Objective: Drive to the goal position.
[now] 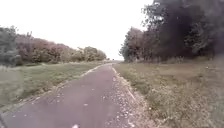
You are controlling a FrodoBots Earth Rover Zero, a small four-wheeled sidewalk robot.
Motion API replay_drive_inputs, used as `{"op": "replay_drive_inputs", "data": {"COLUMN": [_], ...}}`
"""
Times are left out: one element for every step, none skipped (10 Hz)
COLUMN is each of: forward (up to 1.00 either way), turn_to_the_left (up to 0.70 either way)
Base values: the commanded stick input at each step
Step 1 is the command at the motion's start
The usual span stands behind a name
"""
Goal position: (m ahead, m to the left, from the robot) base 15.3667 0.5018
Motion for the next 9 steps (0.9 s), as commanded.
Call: {"op": "replay_drive_inputs", "data": {"forward": [0.7,0.7,0.7,0.7,0.7,0.7,0.7,0.7,0.7], "turn_to_the_left": [0.0,0.0,0.0,0.0,0.0,0.06,0.22,0.35,0.35]}}
